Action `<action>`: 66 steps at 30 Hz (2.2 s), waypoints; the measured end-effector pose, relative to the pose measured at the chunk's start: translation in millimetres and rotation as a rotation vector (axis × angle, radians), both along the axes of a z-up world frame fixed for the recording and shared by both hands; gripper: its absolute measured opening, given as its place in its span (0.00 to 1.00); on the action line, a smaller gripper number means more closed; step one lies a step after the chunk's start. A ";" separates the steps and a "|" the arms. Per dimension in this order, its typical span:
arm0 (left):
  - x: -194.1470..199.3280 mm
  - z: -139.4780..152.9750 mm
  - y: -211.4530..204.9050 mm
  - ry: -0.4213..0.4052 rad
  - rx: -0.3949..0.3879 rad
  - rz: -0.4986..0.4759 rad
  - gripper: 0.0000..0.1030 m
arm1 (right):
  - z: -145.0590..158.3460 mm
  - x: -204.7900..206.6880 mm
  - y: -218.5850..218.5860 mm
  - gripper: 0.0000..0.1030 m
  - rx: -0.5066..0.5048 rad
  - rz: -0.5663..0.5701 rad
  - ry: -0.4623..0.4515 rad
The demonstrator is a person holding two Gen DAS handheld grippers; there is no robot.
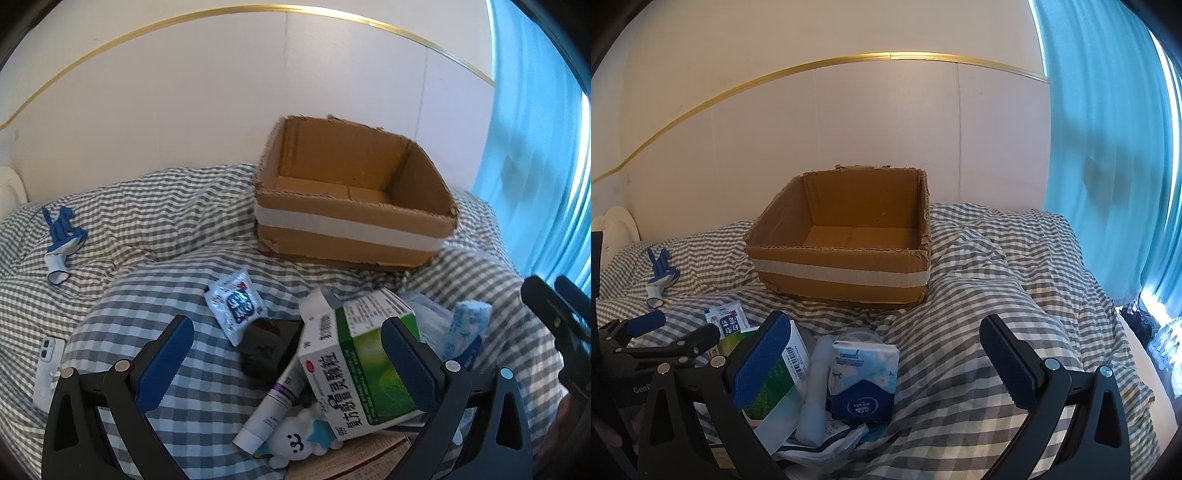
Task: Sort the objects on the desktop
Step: 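Grasp the green-and-white medicine box with the left gripper while the right grasps the tissue pack, then carry the medicine box and tissue pack into the cardboard box and open both grippers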
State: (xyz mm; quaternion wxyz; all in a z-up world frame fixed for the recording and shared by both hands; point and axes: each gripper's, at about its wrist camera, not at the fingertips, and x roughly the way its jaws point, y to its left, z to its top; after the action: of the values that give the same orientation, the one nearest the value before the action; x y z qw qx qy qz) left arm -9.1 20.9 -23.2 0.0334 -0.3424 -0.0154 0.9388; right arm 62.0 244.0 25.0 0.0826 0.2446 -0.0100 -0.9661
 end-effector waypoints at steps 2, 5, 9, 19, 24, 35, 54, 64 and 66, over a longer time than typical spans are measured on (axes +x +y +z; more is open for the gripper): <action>-0.2 -2.6 4.4 -0.022 0.005 -0.038 1.00 | 0.6 -0.5 2.3 1.00 0.002 -0.001 -0.001; -3.4 -9.0 13.0 -0.074 0.011 -0.091 1.00 | 1.8 -1.7 8.5 1.00 0.004 -0.010 -0.003; -12.2 -17.4 22.5 -0.133 0.038 -0.148 1.00 | -0.6 -4.6 14.0 1.00 0.005 -0.019 -0.017; -42.1 -37.9 20.9 -0.293 0.259 -0.164 1.00 | -12.0 -11.9 9.4 1.00 0.022 0.018 -0.078; -53.0 -54.1 17.4 -0.359 0.282 -0.142 1.00 | -23.5 -17.9 2.4 1.00 0.027 0.052 -0.125; -51.0 -52.6 2.8 -0.340 0.361 -0.169 0.84 | -50.2 -50.2 -4.7 1.00 0.001 0.075 -0.256; -33.5 -1.0 -19.9 -0.139 0.294 -0.104 0.84 | -73.3 -60.1 -38.7 0.54 0.088 0.207 -0.348; -35.8 26.3 -23.4 -0.049 0.249 -0.104 0.83 | -29.8 -50.3 -35.1 0.50 0.084 0.228 -0.245; -39.2 30.7 -23.8 -0.043 0.244 -0.104 0.83 | -22.3 -51.6 -35.4 0.50 0.092 0.229 -0.230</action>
State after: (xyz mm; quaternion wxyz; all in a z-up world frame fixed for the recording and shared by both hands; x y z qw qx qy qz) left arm -48.3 -2.9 7.5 0.1233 -0.3563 -0.1124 0.9194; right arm 10.4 208.6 2.7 0.1794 0.3568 0.0528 -0.9153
